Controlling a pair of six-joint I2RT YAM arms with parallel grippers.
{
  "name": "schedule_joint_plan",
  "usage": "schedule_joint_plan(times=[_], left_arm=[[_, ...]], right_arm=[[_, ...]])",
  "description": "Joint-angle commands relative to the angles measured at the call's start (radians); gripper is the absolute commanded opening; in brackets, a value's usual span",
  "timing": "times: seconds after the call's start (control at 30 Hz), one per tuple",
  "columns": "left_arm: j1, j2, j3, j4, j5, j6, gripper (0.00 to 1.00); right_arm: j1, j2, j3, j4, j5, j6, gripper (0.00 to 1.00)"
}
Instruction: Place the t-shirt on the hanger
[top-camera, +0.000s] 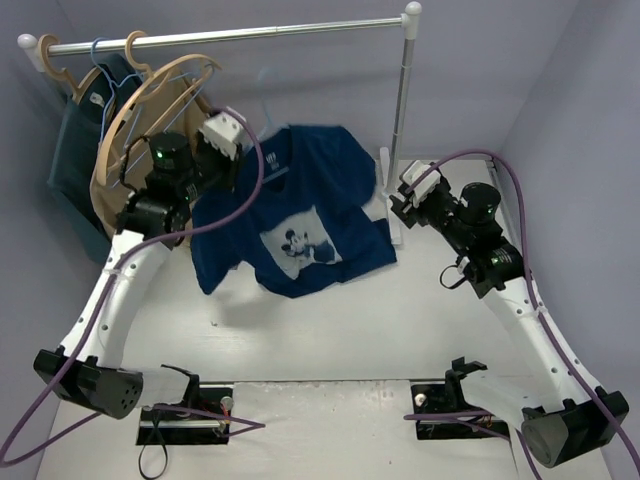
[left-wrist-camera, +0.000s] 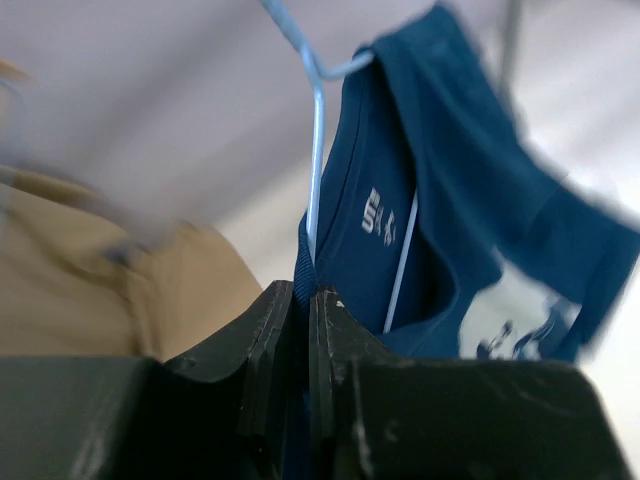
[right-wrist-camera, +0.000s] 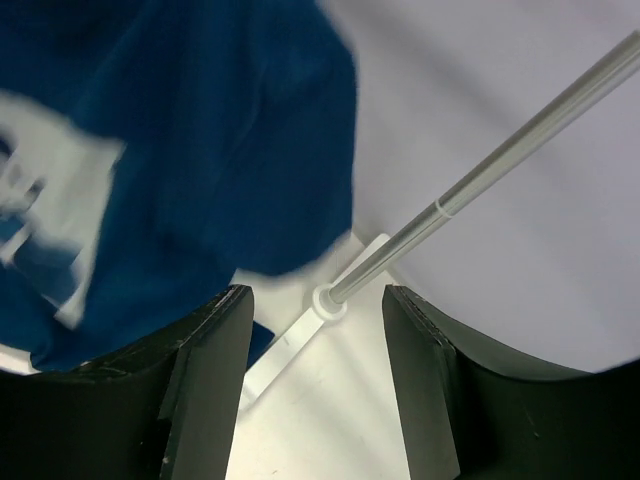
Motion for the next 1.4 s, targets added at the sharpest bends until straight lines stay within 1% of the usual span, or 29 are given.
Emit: schedule_joint_plan(times=[0.0,0.03,0.07,0.1,0.17,0.2,0.27,0.3,0.33,0.37,0.4,0.5,0.57,0.6,0.67,0.7,0.73,0.77,0.8,0.83,0.9,0.93,0.97,1.07,1.1,1.17,1.27,1.3,1.37], left_arm=[[-0.007,0.007,0.343,0.077,-0.210,-0.115,0.00],[-0.015,0.018,0.344,0.047,-0.218,-0.115,0.00],[-0.025,0.029,0.469,0.011,-0.220,-0.118,0.00],[-0.038,0.038,0.526,-0.060,-0.214,-0.119,0.00],[-0.076,0.056,0.634,-0.127,-0.188,-0.112,0.00],[-0.084,0.062,0.642,-0.195,-0.194,-0.097,0.00],[-0.107,0.090,0.631,-0.281,-0.298,-0.031,0.00],[-0.119,0.119,0.627,-0.391,-0.336,-0.017,0.00],[-0.134,0.136,0.628,-0.455,-0.361,-0.011,0.00],[-0.177,0.148,0.627,-0.507,-0.399,-0.012,0.00],[-0.206,0.165,0.616,-0.597,-0.415,-0.018,0.00],[-0.306,0.158,0.536,-0.684,-0.464,-0.037,0.00],[-0.332,0.149,0.513,-0.716,-0.432,-0.072,0.00],[-0.340,0.136,0.507,-0.740,-0.328,-0.086,0.00],[-0.342,0.119,0.473,-0.748,-0.198,-0.106,0.00],[-0.342,0.106,0.456,-0.747,-0.205,-0.109,0.00],[-0.342,0.143,0.455,-0.812,-0.369,-0.125,0.00],[-0.342,0.144,0.455,-0.813,-0.446,-0.126,0.00],[-0.342,0.162,0.493,-0.845,-0.483,-0.132,0.00],[-0.340,0.180,0.514,-0.881,-0.491,-0.142,0.00],[-0.340,0.156,0.512,-0.847,-0.491,-0.176,0.00],[-0.340,0.133,0.474,-0.783,-0.495,-0.184,0.00],[-0.340,0.097,0.459,-0.753,-0.490,-0.198,0.00],[-0.338,0.063,0.458,-0.673,-0.322,-0.215,0.00],[-0.338,0.056,0.459,-0.655,-0.223,-0.228,0.00],[-0.338,0.024,0.456,-0.574,-0.159,-0.257,0.00],[-0.337,-0.026,0.481,-0.453,-0.162,-0.265,0.00],[-0.337,-0.045,0.496,-0.396,-0.198,-0.267,0.00],[-0.337,-0.054,0.533,-0.342,-0.267,-0.267,0.00]], right_arm=[[-0.002,-0.038,0.067,0.082,0.012,0.026,0.55],[-0.002,-0.038,0.067,0.084,0.012,0.028,0.55],[-0.002,-0.043,0.070,0.084,0.013,0.028,0.55],[-0.002,-0.046,0.068,0.084,0.012,0.029,0.55],[-0.002,-0.056,0.061,0.085,0.013,0.035,0.56],[-0.002,-0.058,0.056,0.085,0.015,0.037,0.56],[-0.002,-0.060,0.042,0.087,0.026,0.048,0.56],[-0.002,-0.060,0.038,0.088,0.026,0.055,0.56],[-0.002,-0.058,0.036,0.088,0.027,0.075,0.56],[-0.002,-0.055,0.034,0.088,0.026,0.086,0.56],[-0.002,-0.055,0.033,0.088,0.021,0.098,0.56],[0.000,-0.047,0.034,0.089,0.020,0.150,0.54],[0.000,-0.041,0.034,0.084,0.012,0.176,0.52],[0.000,-0.041,0.034,0.084,0.003,0.184,0.51],[0.000,-0.038,0.033,0.081,-0.006,0.198,0.50],[0.000,-0.038,0.031,0.082,-0.008,0.206,0.50],[0.001,-0.038,0.030,0.081,-0.011,0.212,0.49],[0.001,-0.038,0.030,0.078,-0.011,0.212,0.49],[0.001,-0.040,0.030,0.078,-0.010,0.213,0.49],[0.000,-0.041,0.031,0.076,-0.013,0.213,0.49],[0.001,-0.041,0.028,0.073,-0.014,0.215,0.49],[0.001,-0.041,0.028,0.073,-0.014,0.216,0.49],[0.003,-0.040,0.027,0.072,-0.014,0.226,0.49],[0.003,-0.041,0.019,0.069,-0.023,0.235,0.48],[0.003,-0.041,0.019,0.069,-0.023,0.236,0.48],[0.004,-0.046,0.019,0.067,-0.019,0.235,0.48],[0.004,-0.056,0.024,0.061,-0.016,0.229,0.48],[0.004,-0.060,0.025,0.058,-0.014,0.224,0.48],[0.003,-0.066,0.027,0.059,-0.005,0.223,0.48]])
